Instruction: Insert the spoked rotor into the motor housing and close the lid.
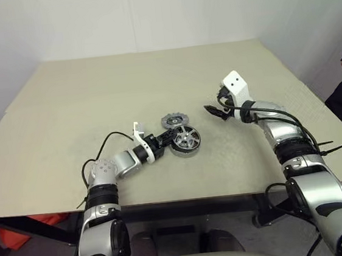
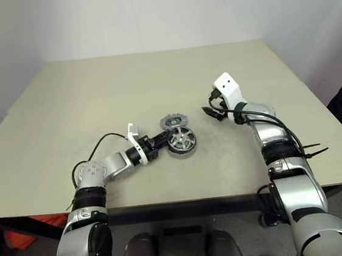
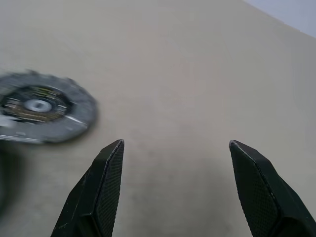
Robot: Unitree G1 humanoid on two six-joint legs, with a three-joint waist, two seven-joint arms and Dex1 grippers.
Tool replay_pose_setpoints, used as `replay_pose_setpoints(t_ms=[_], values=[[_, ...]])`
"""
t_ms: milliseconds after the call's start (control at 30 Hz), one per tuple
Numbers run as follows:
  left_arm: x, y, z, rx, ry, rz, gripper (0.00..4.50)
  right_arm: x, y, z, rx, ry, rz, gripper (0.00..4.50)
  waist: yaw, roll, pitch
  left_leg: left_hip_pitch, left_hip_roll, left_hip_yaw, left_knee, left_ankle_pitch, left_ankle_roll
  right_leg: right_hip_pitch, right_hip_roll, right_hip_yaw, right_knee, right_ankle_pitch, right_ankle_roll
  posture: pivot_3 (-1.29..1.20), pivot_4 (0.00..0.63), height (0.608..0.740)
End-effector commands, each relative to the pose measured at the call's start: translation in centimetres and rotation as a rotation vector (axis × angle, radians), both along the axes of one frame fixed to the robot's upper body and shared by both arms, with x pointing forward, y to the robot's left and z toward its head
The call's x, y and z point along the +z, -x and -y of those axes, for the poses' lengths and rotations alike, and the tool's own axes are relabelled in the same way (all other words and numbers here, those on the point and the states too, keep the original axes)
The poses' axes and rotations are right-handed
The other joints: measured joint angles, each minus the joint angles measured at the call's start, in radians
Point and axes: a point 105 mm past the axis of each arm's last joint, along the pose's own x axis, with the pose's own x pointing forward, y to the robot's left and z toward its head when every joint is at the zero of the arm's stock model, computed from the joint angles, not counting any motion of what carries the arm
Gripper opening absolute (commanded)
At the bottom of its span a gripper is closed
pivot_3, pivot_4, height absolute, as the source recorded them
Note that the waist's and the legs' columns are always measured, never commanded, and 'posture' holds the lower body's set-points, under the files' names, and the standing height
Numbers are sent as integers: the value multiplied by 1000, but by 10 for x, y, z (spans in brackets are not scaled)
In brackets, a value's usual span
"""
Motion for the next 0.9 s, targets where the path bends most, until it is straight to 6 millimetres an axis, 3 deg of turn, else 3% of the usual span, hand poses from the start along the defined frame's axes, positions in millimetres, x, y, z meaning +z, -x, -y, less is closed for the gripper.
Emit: replay_pose_setpoints(t_ms=[33, 333, 667, 867, 900], values=[[5, -3, -2, 11, -21, 28, 453, 19, 16, 5, 124, -23, 11, 3828, 3, 0, 0, 0, 0, 0, 0, 0, 0, 0, 0, 0, -1, 0, 0, 0, 0, 740], [2, -3, -3, 14, -34, 32, 453, 15, 35, 29, 176, 36, -48, 3828, 1, 0, 0, 1, 0, 0, 0, -2, 3, 4, 0, -1, -5, 0, 0, 0, 0, 740], [4, -5, 0, 5, -38, 49, 453, 10, 48, 11, 260, 18, -71, 3828, 2, 1, 0, 2, -1, 0, 0, -2, 3, 5, -1, -1, -5, 0, 1, 0, 0, 740], [5, -7, 0, 13, -43, 52, 2370, 11, 48, 7, 266, 15, -66, 3828, 5, 1, -1, 3, -2, 0, 1, -2, 3, 7, -1, -1, -5, -1, 3, 0, 0, 740], [5, -7, -1, 16, -44, 51, 2370, 11, 48, 7, 266, 15, -66, 3828, 6, 1, -1, 4, -2, 0, 1, -2, 3, 7, -2, -1, -5, -2, 5, 0, 0, 740]])
